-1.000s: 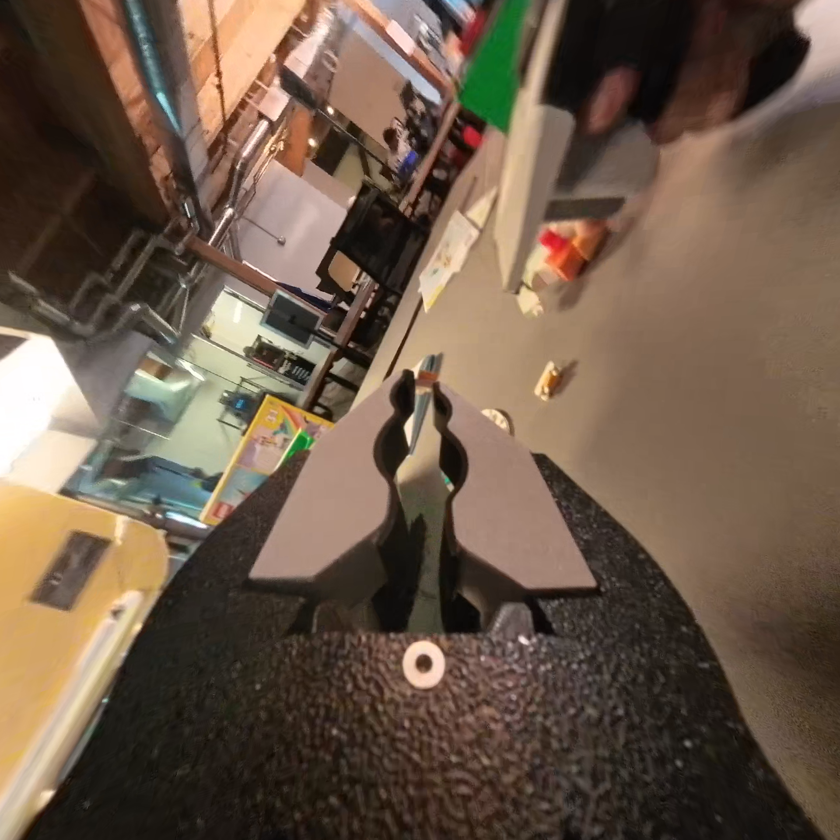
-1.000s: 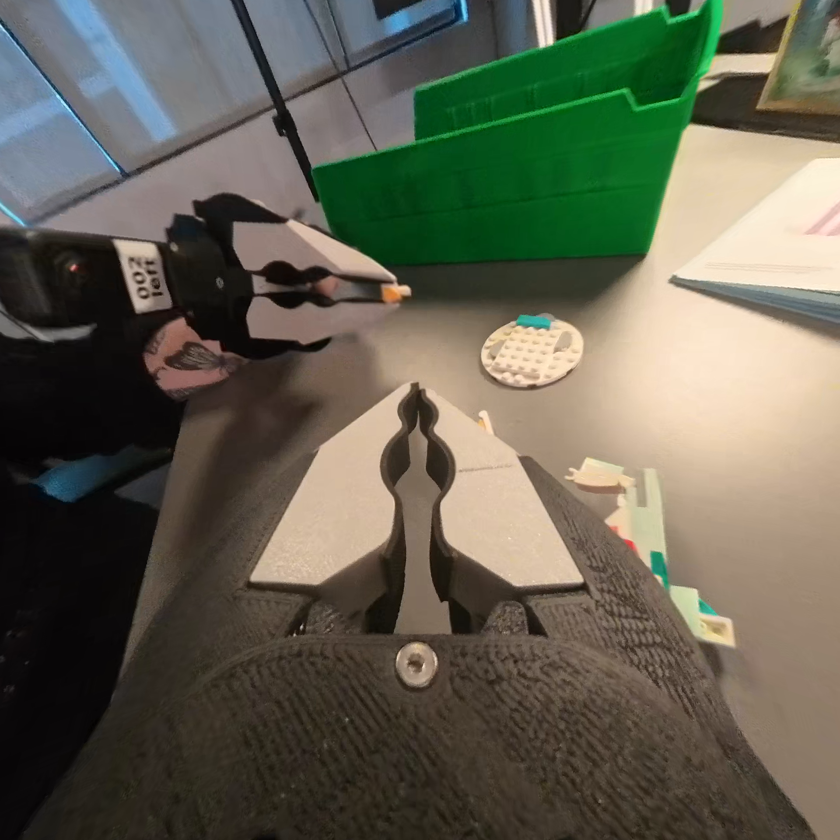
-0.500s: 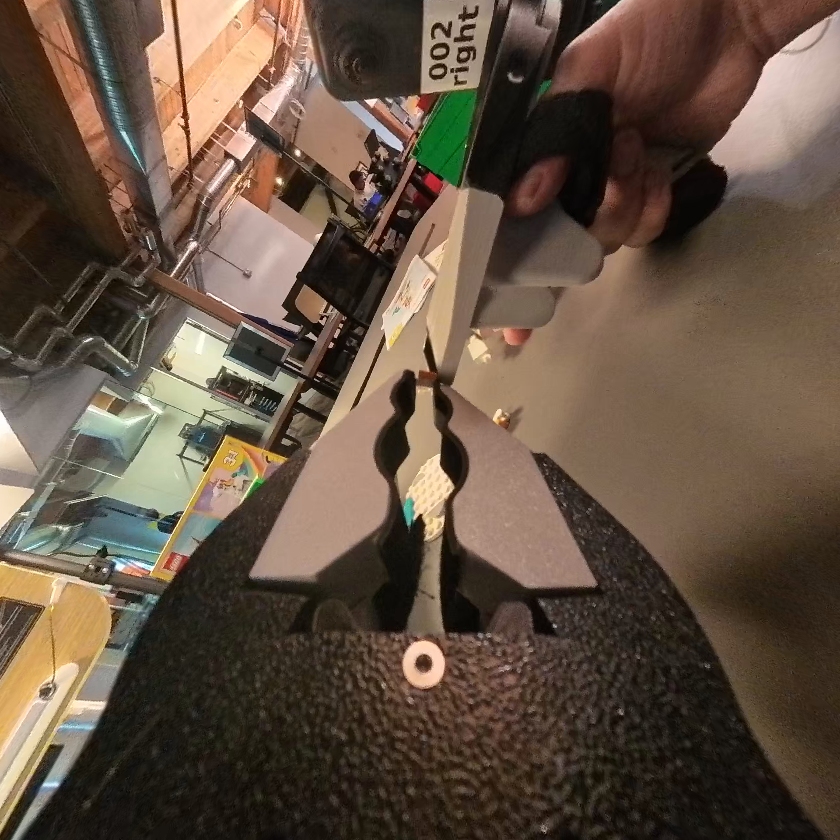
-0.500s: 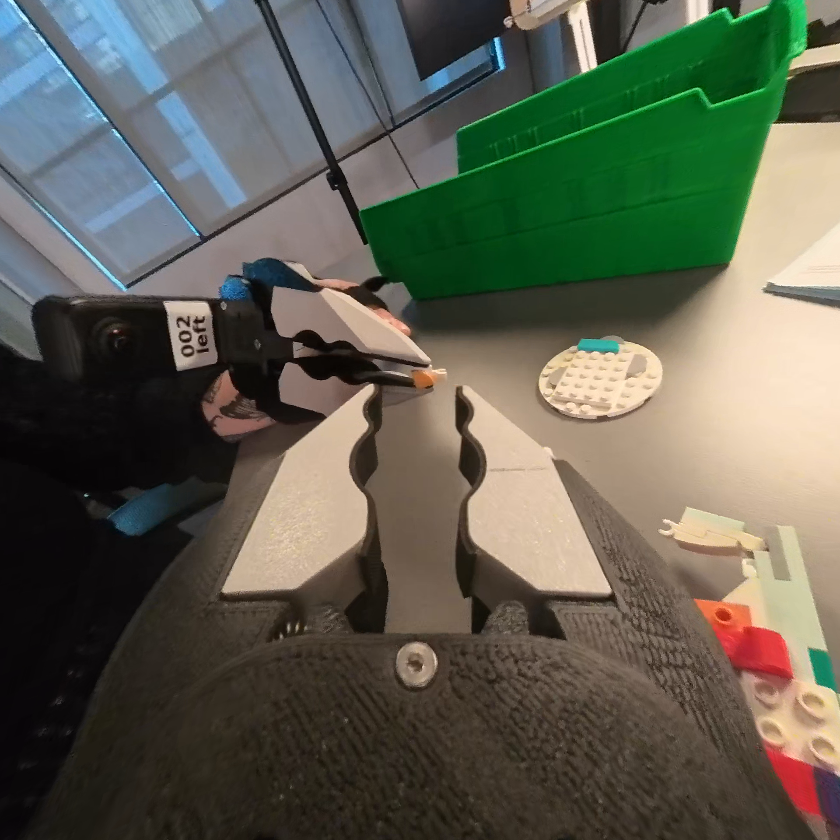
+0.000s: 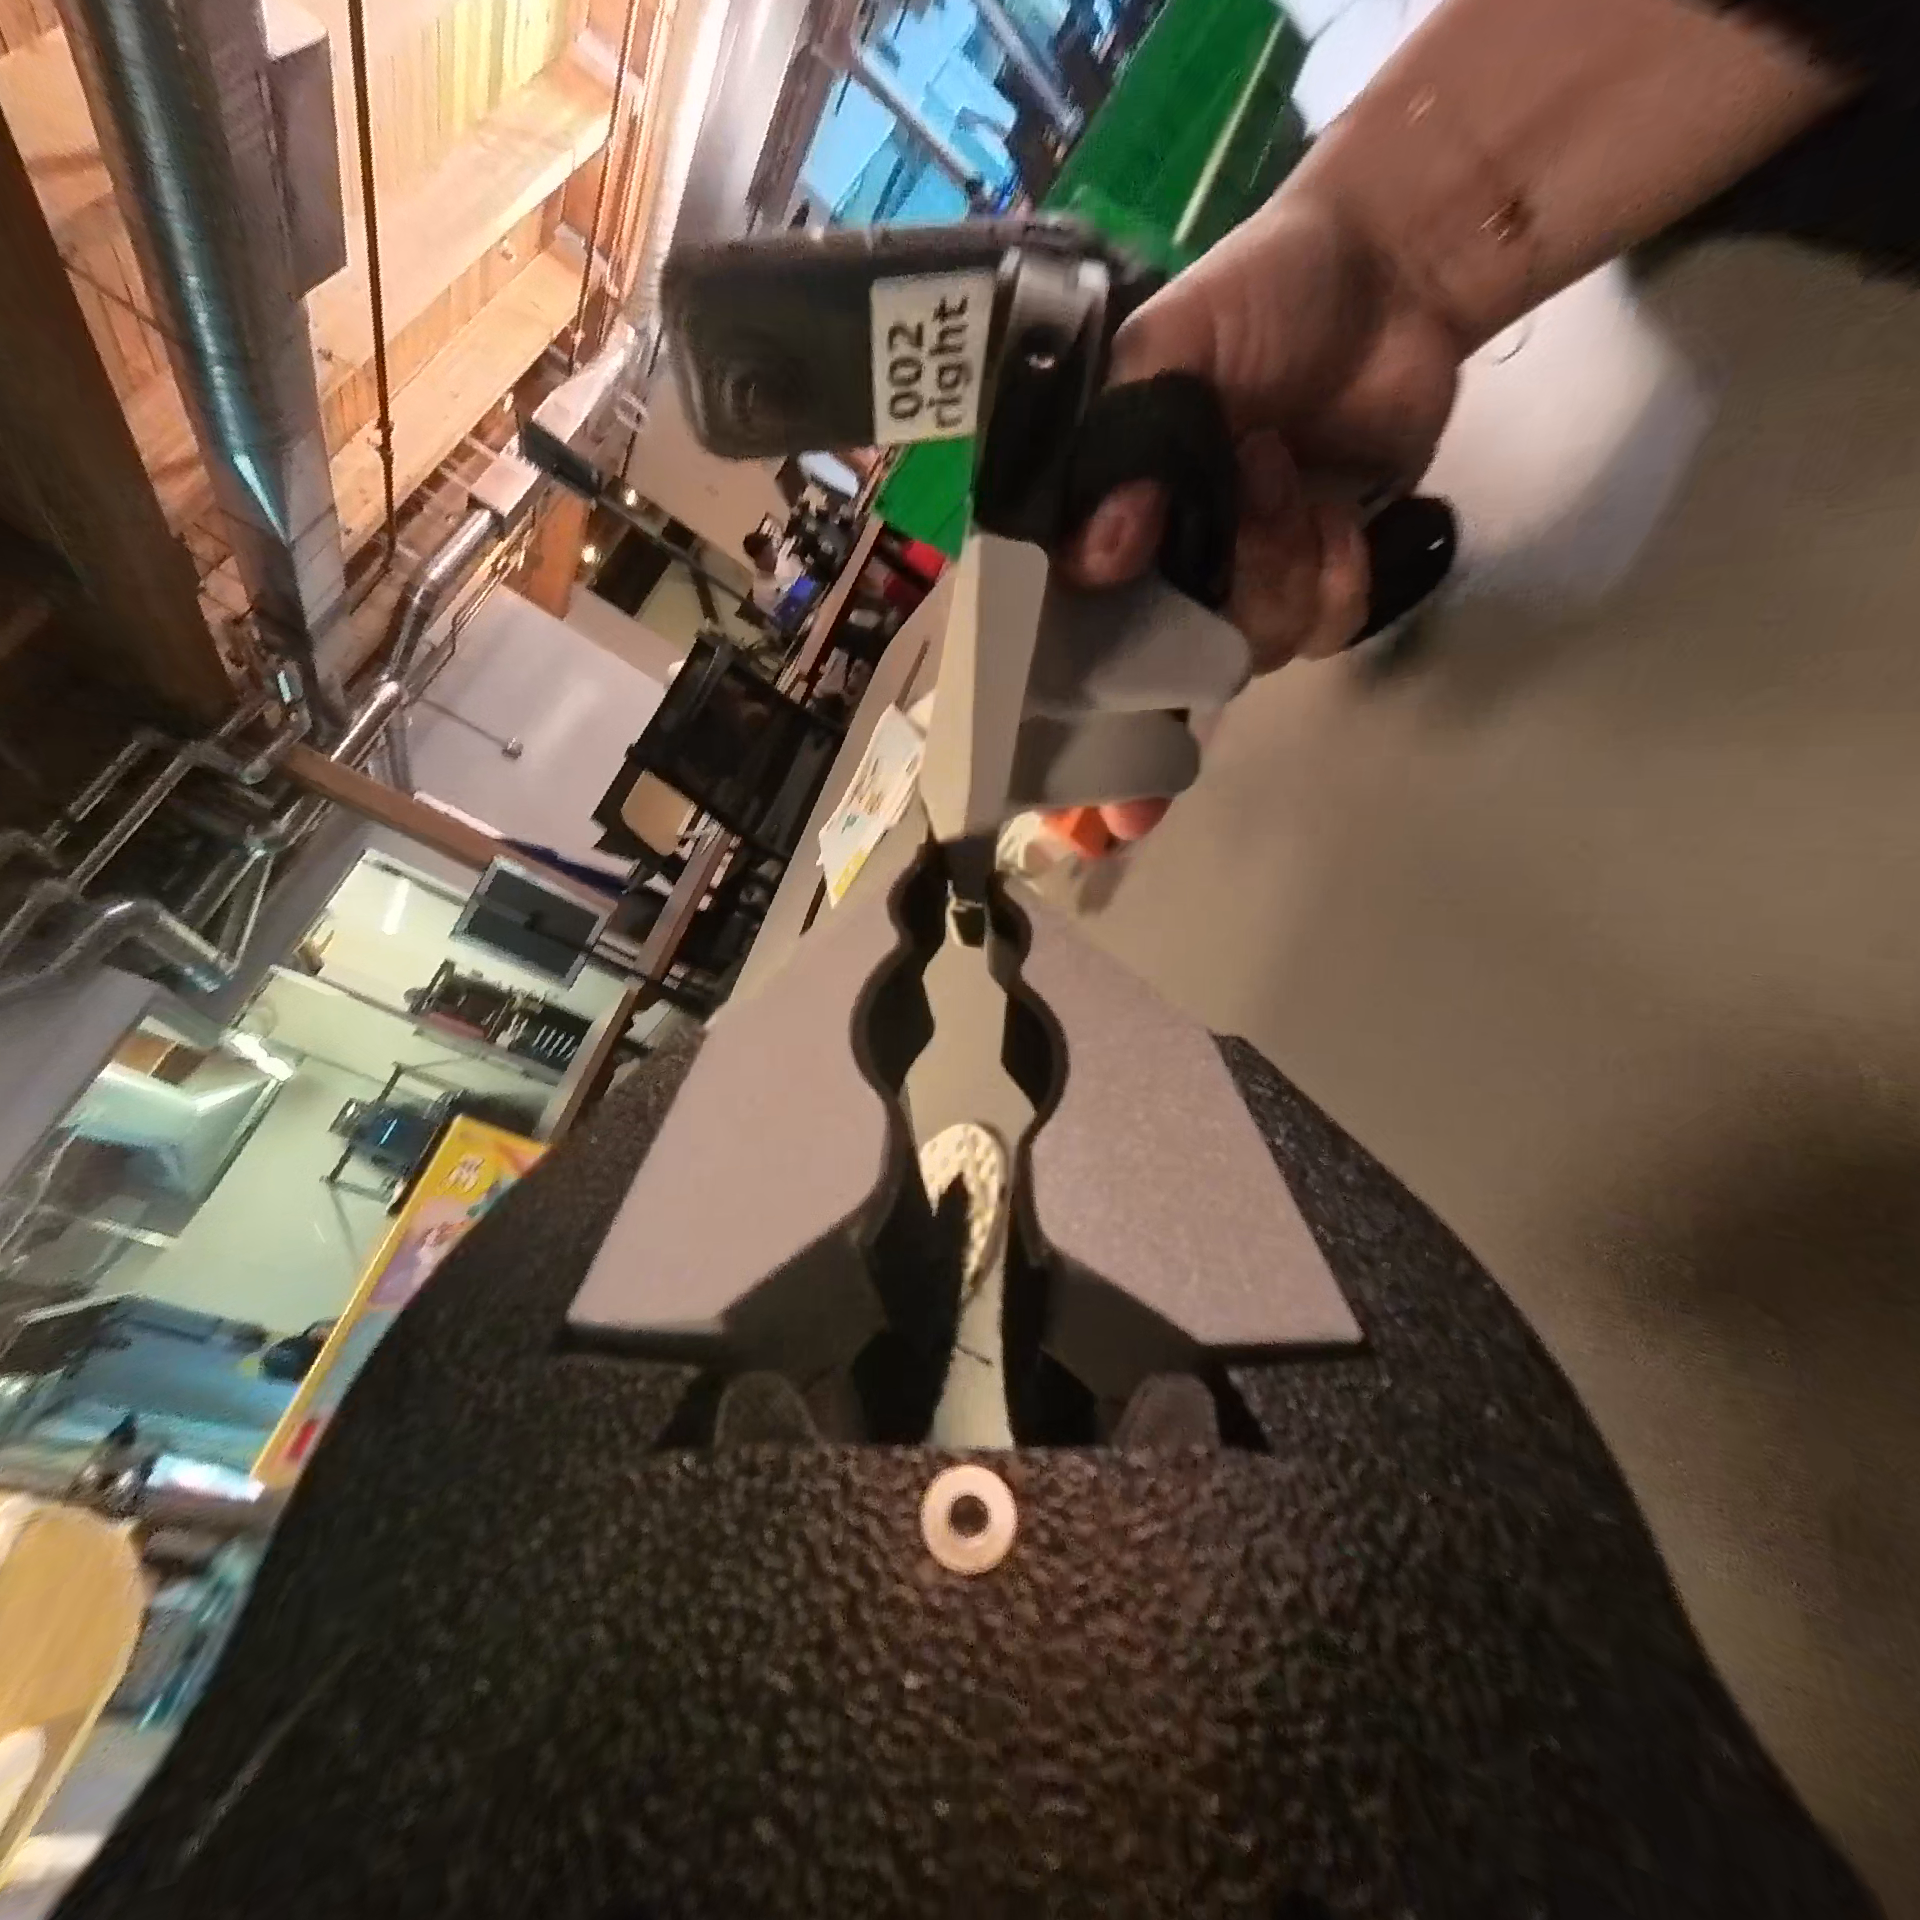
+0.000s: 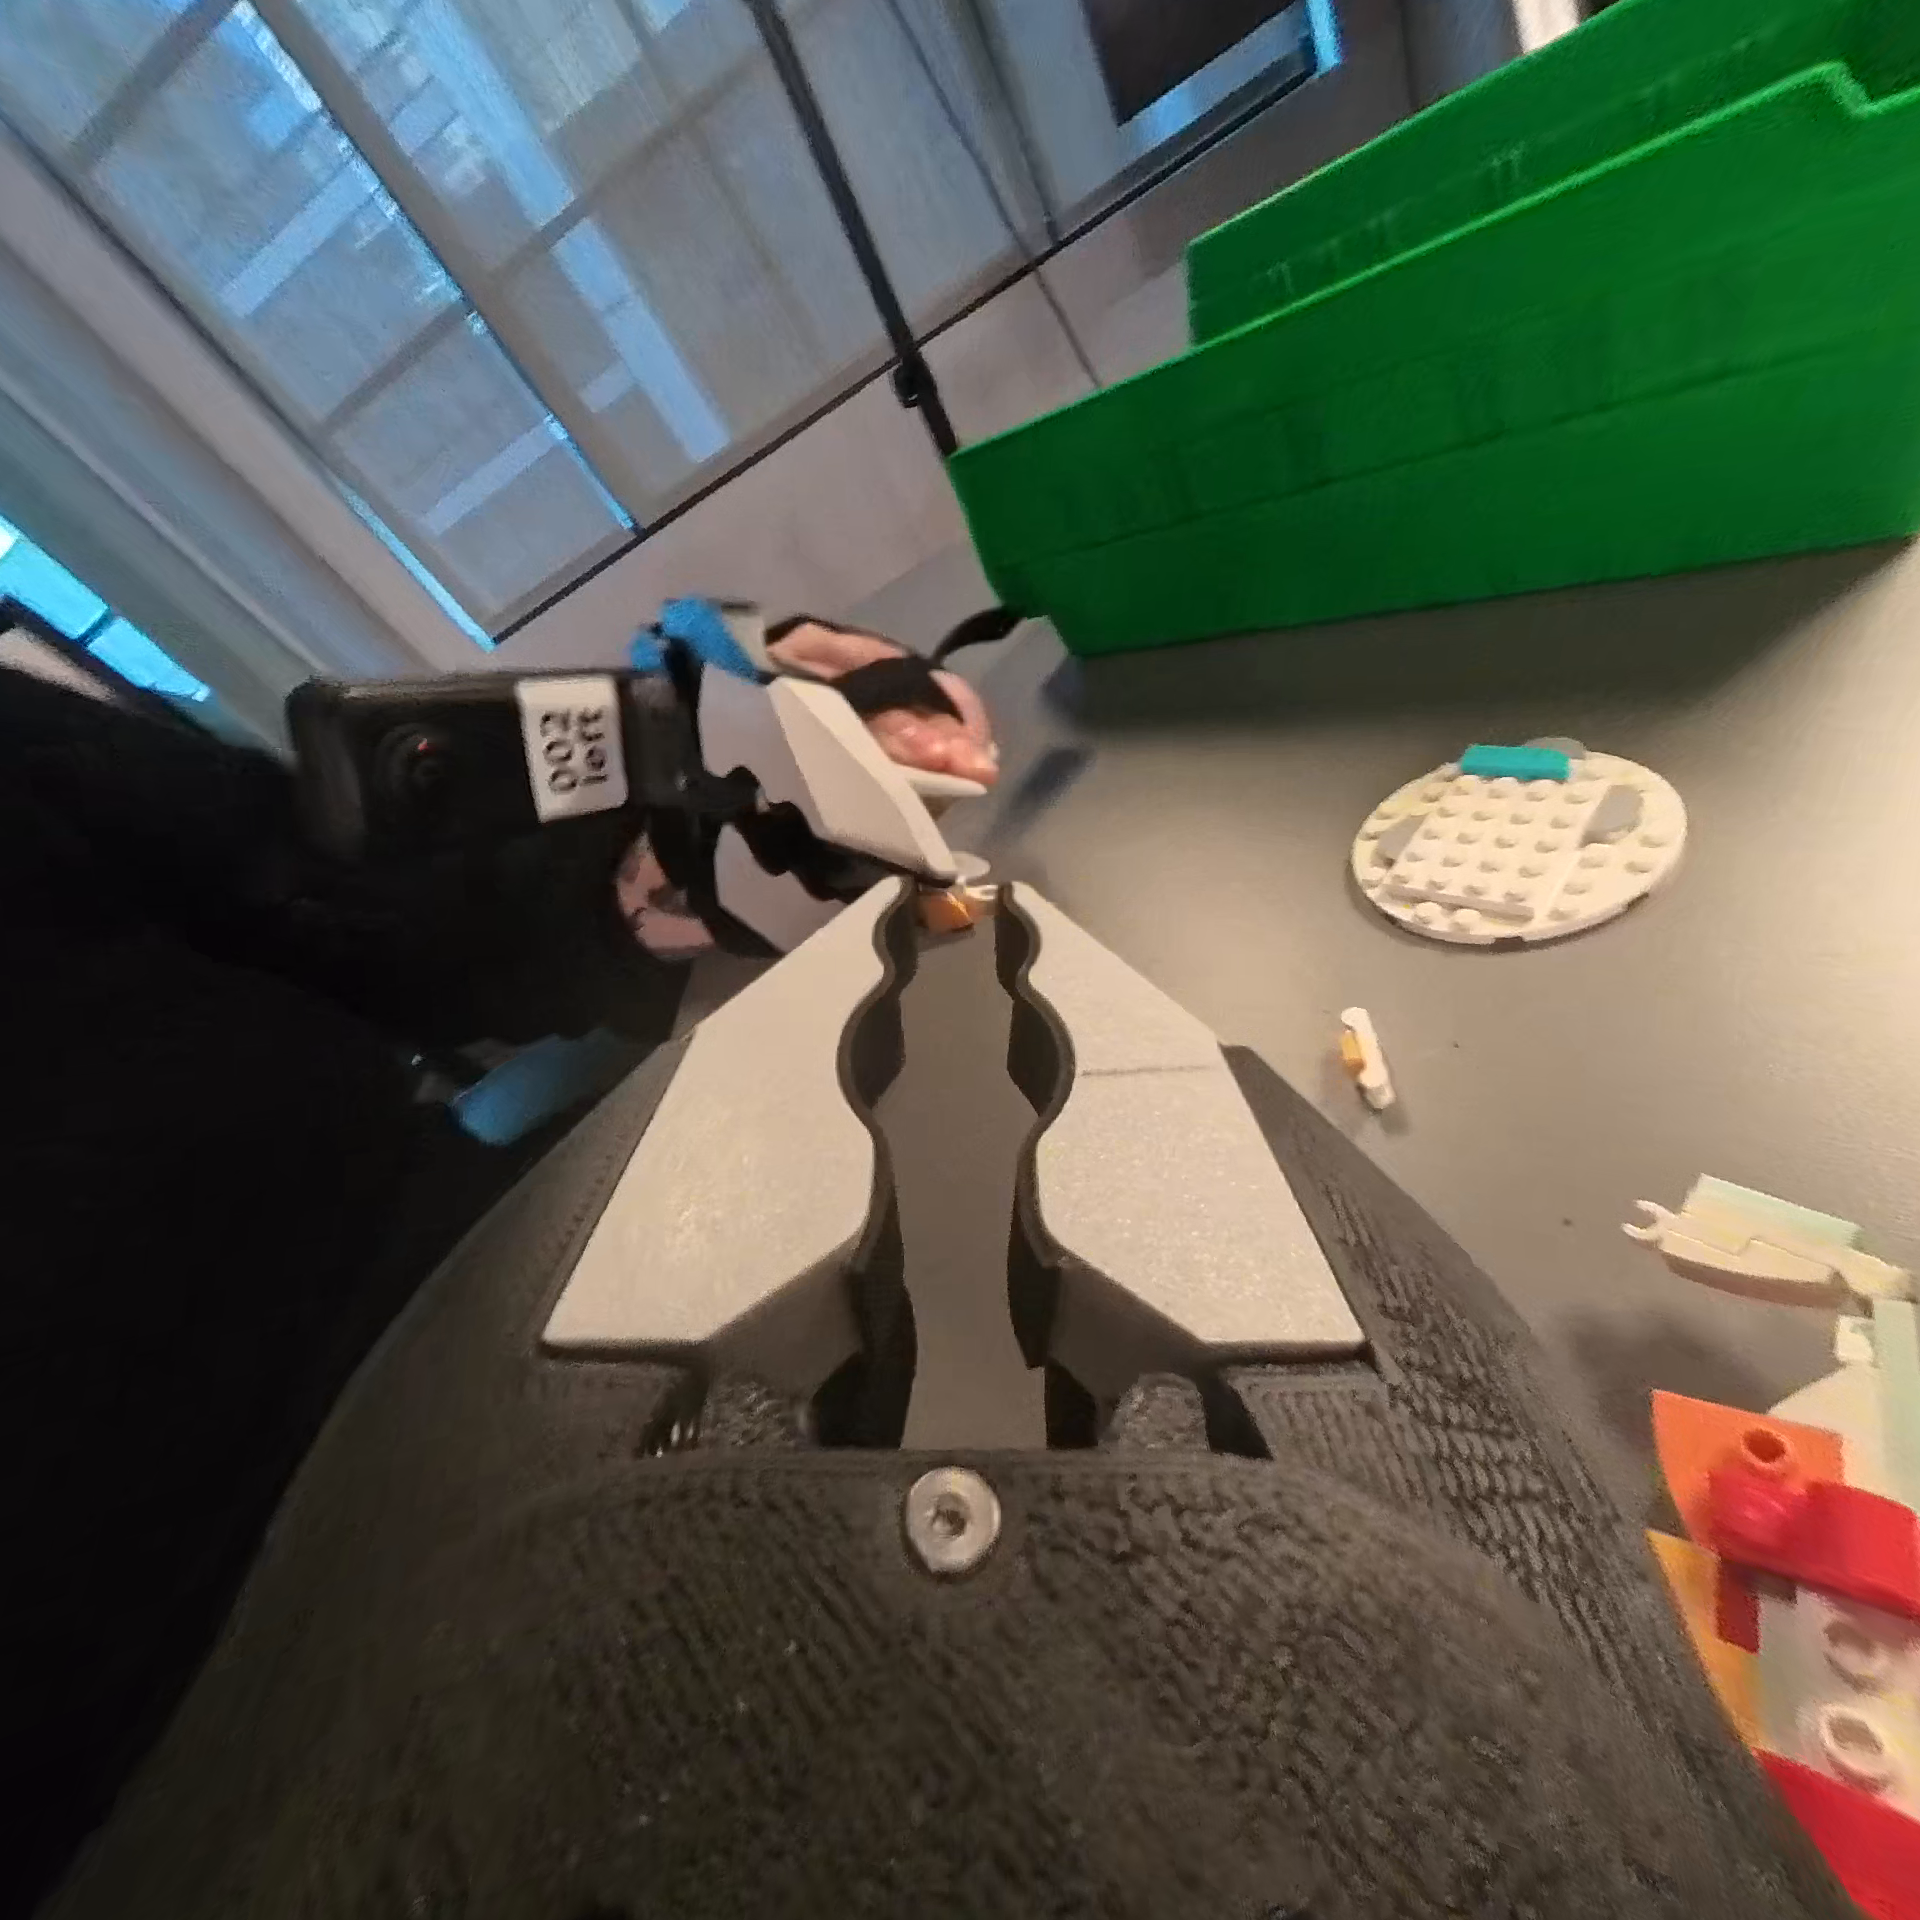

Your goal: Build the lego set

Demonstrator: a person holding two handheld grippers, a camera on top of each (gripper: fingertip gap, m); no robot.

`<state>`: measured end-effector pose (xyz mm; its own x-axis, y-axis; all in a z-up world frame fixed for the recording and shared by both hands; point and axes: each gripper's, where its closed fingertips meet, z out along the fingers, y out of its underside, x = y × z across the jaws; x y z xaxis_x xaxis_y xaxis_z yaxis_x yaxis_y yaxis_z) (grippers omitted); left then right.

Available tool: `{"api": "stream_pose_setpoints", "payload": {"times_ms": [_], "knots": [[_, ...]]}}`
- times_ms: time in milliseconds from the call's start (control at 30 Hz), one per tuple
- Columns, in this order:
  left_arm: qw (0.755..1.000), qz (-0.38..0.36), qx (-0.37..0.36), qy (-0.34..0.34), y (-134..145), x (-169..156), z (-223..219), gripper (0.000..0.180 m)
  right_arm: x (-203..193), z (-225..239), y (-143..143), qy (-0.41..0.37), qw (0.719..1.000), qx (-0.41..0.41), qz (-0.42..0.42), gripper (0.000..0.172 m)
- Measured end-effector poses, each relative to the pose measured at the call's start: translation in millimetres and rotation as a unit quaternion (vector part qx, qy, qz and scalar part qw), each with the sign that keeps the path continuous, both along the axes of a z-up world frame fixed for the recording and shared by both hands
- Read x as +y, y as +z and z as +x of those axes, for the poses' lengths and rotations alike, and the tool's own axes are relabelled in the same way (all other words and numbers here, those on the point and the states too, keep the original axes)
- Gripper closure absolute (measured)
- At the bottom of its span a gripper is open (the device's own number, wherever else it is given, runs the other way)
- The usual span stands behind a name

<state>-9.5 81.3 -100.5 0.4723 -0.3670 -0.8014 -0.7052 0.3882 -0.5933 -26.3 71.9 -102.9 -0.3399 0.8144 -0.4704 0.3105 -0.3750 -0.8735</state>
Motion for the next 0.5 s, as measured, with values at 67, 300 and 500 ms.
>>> {"api": "stream_pose_setpoints", "payload": {"times_ms": [67, 300, 500], "knots": [[1.0, -0.004, 0.006, -0.023, -3, -5, 7, 0.176, -6, 7, -3, 0.033, 0.999, -0.003, 0.022, 0.16], [0.995, -0.043, 0.02, -0.084, -17, -17, 27, 0.174, -19, 28, -17, 0.124, 0.991, -0.036, 0.039, 0.16], [0.984, -0.102, -0.012, -0.143, -21, -31, 38, 0.18, -34, 43, -22, 0.184, 0.981, -0.041, 0.053, 0.16]]}}
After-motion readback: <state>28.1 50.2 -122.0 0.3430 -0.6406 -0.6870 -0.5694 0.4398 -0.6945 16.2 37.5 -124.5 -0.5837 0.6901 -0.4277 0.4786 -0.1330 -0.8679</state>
